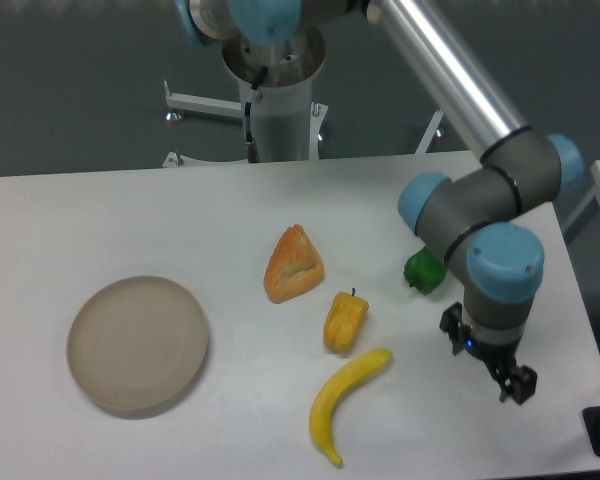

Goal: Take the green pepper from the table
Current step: 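Raise the open gripper and move it above the green pepper, then lower the open gripper around the green pepper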

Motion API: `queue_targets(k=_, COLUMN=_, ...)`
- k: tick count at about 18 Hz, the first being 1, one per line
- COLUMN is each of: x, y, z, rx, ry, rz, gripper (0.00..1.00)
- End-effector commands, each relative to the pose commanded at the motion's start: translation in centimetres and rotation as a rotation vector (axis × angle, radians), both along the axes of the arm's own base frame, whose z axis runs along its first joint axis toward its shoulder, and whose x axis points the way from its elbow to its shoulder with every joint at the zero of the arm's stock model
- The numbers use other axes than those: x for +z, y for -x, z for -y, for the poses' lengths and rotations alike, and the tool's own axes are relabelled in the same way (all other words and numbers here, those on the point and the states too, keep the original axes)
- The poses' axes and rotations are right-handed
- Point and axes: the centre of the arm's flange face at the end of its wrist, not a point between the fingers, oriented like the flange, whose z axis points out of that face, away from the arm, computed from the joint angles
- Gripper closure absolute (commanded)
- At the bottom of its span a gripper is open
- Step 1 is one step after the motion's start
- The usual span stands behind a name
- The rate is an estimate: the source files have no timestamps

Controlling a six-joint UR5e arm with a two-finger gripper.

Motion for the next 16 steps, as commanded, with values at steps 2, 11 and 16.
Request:
queue_targets(k=2, x=0.6, y=0.0, z=2.0, rx=0.021, ry=0.001, rz=0.055, gripper=0.00)
queue_targets(k=11, x=-1.0, y=1.2, z=14.2, rx=0.199, ry=-0.036, rz=0.238, gripper=0.00)
queue_targets(k=16, x=-3.3, y=2.2, z=15.8, rx=0.363, ry=-0.065, rz=0.304, gripper=0.00)
